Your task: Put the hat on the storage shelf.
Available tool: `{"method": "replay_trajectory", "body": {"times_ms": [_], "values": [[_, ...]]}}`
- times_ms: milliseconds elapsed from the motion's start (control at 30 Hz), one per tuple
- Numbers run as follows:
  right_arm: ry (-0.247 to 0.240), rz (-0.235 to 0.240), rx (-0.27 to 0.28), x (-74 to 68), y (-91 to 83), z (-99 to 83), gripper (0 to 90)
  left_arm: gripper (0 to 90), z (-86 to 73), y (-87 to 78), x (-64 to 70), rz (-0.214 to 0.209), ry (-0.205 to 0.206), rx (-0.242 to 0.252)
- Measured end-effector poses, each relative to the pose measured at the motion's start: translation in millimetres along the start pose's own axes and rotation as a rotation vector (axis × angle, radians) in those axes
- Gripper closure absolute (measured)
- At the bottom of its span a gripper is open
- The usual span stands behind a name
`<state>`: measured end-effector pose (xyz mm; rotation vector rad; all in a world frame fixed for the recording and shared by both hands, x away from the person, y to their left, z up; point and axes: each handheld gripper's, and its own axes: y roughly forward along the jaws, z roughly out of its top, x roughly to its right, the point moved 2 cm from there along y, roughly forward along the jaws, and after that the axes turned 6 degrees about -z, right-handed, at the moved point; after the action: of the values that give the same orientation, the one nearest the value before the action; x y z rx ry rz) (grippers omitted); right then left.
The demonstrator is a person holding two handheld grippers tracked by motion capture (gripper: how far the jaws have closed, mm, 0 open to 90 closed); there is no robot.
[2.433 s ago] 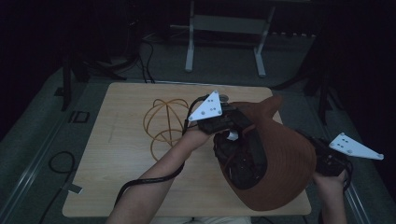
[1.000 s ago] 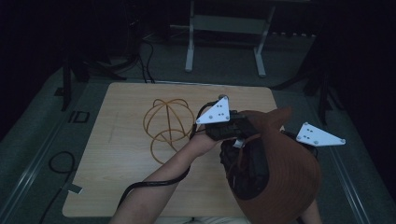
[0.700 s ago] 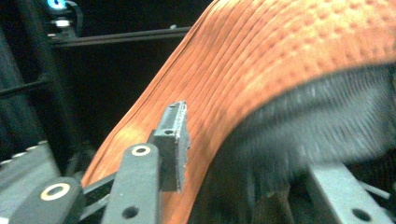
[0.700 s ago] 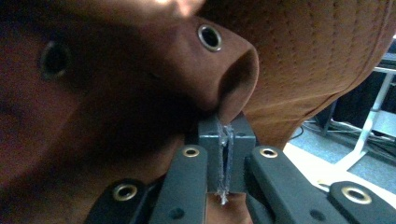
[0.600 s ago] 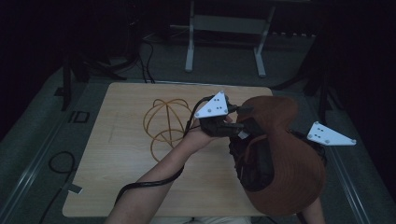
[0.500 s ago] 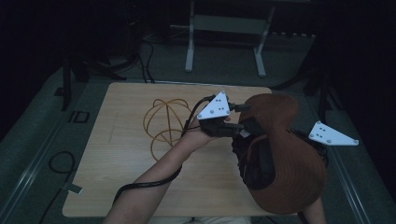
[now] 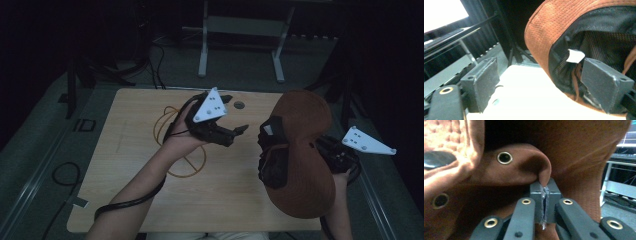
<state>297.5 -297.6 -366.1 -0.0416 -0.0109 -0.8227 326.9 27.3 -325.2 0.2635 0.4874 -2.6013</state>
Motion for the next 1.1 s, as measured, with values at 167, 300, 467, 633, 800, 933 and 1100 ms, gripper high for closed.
{"method": "replay_trajectory", "body": {"times_ms": [167,300,467,633,800,933,1100], "values": [[-0.008,-0.006,0.003,0.1,8.6,10.1,87.7,8.9,-8.4,-35.8,-9.2,0.064,-0.004,-0.020],[-0.013,-0.010,0.008,-0.3,19.1,17.9,87.7,8.4,-20.3,-63.4,-17.6,0.127,-0.021,-0.022],[-0.030,-0.015,0.000,-2.6,35.8,26.6,87.7,4.8,-44.5,-93.5,-24.0,0.191,-0.062,-0.002],[-0.040,-0.005,-0.005,-5.9,54.9,35.3,87.7,3.0,-79.0,-121.1,-27.2,0.237,-0.106,-0.006],[-0.044,0.013,-0.008,-10.7,77.0,45.0,87.7,3.1,-115.6,-145.9,-24.5,0.286,-0.151,0.005],[-0.063,0.023,-0.020,-16.6,97.7,51.1,87.7,3.1,-144.8,-158.6,-19.0,0.318,-0.183,0.001],[-0.084,0.036,-0.039,-24.7,120.9,56.2,87.7,3.1,-183.1,-165.9,-5.8,0.329,-0.217,-0.012]]}}
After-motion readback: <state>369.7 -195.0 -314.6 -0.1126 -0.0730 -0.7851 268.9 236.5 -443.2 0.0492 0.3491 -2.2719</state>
